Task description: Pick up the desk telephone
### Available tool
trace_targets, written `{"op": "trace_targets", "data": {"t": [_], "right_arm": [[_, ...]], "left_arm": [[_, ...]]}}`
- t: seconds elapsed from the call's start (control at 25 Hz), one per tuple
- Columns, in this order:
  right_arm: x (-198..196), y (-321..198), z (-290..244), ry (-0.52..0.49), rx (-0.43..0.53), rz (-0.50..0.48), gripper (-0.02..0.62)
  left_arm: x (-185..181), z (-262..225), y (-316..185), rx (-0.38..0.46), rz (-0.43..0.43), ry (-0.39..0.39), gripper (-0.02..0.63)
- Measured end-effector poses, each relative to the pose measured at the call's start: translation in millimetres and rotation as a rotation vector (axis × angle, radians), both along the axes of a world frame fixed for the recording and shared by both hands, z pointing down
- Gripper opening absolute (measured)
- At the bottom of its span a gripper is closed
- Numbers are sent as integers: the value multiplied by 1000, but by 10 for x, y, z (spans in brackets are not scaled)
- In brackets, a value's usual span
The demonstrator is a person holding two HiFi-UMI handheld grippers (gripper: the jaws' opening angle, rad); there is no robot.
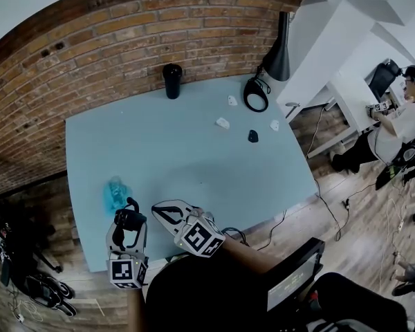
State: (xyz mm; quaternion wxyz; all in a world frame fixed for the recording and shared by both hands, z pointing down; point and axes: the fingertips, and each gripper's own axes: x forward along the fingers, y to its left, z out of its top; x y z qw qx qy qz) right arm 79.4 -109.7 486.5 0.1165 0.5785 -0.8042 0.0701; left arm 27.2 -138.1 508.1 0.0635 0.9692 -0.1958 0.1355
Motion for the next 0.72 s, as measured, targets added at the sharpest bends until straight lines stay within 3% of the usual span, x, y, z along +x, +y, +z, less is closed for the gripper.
{"op": "trace_targets", "data": {"t": [0.72], "right_arm": [[-228, 101, 262, 36, -94, -76, 25]], "left_arm": [[-259, 194, -28, -129, -61, 29, 293]]}}
